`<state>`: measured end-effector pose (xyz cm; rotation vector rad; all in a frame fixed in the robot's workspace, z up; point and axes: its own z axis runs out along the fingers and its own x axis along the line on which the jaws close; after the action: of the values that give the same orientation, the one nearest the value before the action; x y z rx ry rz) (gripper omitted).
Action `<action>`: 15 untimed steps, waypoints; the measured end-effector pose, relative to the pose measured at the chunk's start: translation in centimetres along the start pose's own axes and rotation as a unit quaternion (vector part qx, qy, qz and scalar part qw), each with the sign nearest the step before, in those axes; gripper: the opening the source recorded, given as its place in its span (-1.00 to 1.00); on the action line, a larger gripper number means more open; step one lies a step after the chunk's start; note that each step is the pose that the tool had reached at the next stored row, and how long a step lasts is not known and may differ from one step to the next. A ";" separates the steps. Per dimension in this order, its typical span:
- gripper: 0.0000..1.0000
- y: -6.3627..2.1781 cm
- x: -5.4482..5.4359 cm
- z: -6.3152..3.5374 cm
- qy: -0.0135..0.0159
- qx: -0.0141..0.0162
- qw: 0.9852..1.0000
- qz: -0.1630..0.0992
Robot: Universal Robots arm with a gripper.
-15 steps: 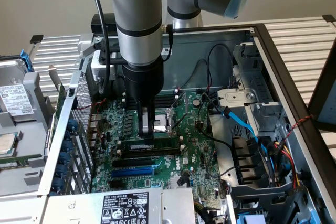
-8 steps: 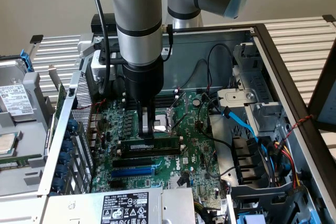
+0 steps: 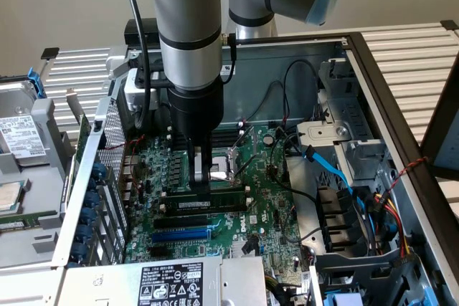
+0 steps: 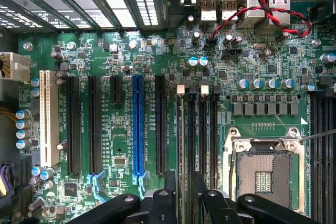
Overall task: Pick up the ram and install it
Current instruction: 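Insert the ram into the slot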
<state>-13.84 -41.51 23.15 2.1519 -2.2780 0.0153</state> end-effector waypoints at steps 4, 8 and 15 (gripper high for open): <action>-0.47 0.00 0.0 -0.08 0.000 0.000 1.000 0.000; -0.47 0.00 0.0 -1.09 0.001 0.001 1.000 0.000; -0.65 -0.01 0.0 -1.45 0.004 0.002 1.000 0.000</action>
<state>-13.83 -41.50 24.60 2.1498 -2.2757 0.0285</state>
